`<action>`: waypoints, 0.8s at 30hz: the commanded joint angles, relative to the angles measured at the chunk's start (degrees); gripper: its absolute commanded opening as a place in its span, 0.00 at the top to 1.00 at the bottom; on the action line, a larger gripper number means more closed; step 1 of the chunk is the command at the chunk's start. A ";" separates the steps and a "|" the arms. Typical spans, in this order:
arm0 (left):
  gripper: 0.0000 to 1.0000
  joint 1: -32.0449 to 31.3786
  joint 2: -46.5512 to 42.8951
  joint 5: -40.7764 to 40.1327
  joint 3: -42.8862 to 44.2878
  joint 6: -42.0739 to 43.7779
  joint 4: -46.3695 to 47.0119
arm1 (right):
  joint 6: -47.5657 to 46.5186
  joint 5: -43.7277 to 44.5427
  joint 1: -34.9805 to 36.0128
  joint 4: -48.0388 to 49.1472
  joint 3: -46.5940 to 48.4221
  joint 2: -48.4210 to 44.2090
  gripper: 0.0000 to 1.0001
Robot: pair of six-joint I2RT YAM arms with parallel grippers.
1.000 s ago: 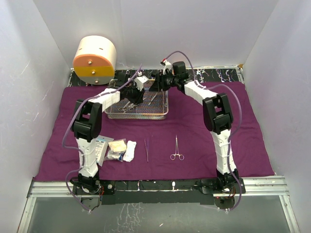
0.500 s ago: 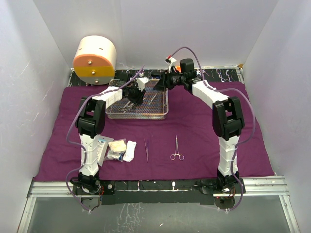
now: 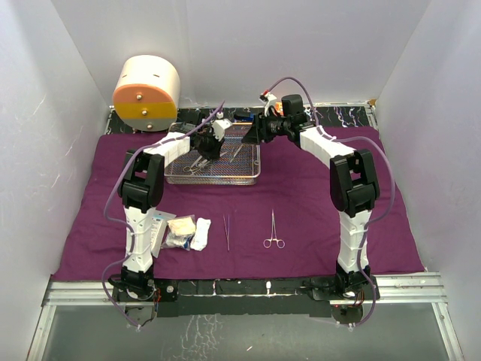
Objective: Open and lay out the surgical kit
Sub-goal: Pick up the medical item from the container.
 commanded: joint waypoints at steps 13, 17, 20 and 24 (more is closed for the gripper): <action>1.00 -0.15 -1.21 0.59 -2.60 1.03 1.22 | 1.27 -0.70 0.10 2.13 4.72 1.04 0.57; 1.00 -0.07 -3.24 1.48 -3.59 0.21 3.17 | 1.85 0.60 1.24 2.04 7.41 3.38 0.57; 1.00 0.02 -5.01 2.05 -5.06 -0.17 5.19 | 2.63 1.47 2.15 1.87 9.52 5.48 0.57; 1.00 0.26 -7.10 2.56 -6.86 -0.87 7.09 | 3.92 2.77 2.79 1.85 11.88 8.63 0.57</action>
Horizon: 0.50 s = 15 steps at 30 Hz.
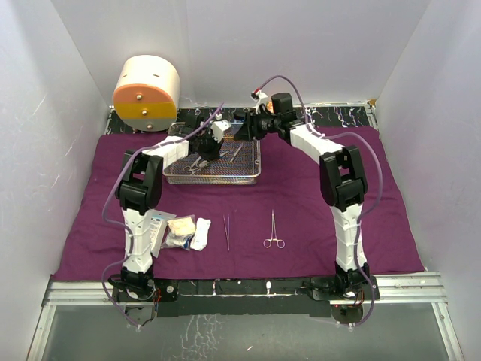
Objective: Open and lay out the surgical kit
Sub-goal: Pick up the medical item from the container.
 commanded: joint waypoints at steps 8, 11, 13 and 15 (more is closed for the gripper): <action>1.00 0.74 -7.60 2.51 -5.11 -1.84 3.72 | 2.24 2.06 2.20 0.84 8.11 7.76 0.57; 1.00 0.87 -8.29 2.93 -5.72 -2.24 4.20 | 2.57 1.92 2.43 0.83 8.92 9.10 0.57; 1.00 0.89 -8.78 3.05 -6.19 -2.55 4.62 | 2.61 1.82 2.70 0.79 9.43 9.73 0.57; 1.00 1.05 -9.14 3.14 -6.60 -2.81 5.23 | 2.54 1.80 3.06 0.75 9.87 10.20 0.56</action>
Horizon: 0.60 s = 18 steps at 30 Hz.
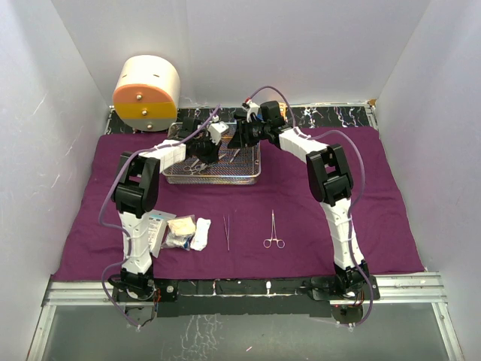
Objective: Open and lay out the surgical kit
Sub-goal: Pick up the medical item from the container.
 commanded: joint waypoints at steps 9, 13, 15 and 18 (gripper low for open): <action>1.00 0.84 -7.59 3.06 -2.88 -2.14 3.81 | 0.56 0.16 1.70 0.39 6.90 3.39 0.54; 1.00 0.92 -8.21 3.39 -3.42 -2.66 4.40 | 0.96 0.32 2.01 0.39 7.44 4.29 0.53; 1.00 0.92 -8.44 3.56 -3.67 -2.89 4.67 | 1.18 0.53 2.09 0.39 7.79 4.73 0.53; 1.00 0.88 -8.75 3.72 -4.08 -3.07 4.91 | 1.52 0.43 2.15 0.30 8.19 5.39 0.52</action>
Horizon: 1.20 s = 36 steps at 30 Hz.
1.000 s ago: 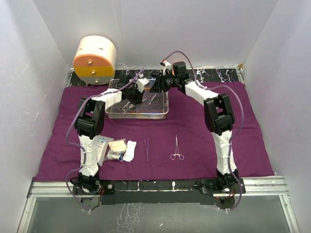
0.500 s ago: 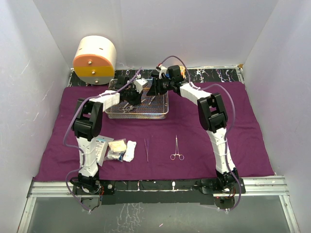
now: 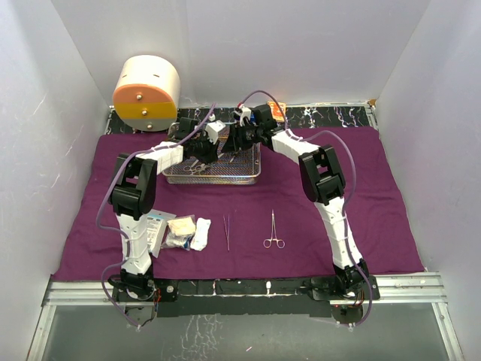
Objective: Open and lay out the surgical kit
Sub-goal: Pick up the medical item from the container.
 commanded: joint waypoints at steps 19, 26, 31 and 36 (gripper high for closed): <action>1.00 0.46 -7.33 2.86 -1.56 -1.10 2.21 | 2.72 -0.26 1.09 1.98 3.79 2.55 0.52; 1.00 0.55 -7.61 3.09 -1.93 -1.26 2.38 | 5.39 -2.69 1.12 4.15 3.28 3.24 0.53; 1.00 0.53 -7.60 3.31 -2.32 -1.45 2.62 | 7.98 -4.49 1.16 6.72 2.74 3.67 0.54; 1.00 0.55 -7.44 3.33 -2.64 -1.46 2.78 | 9.60 -4.94 1.16 7.80 2.69 4.23 0.56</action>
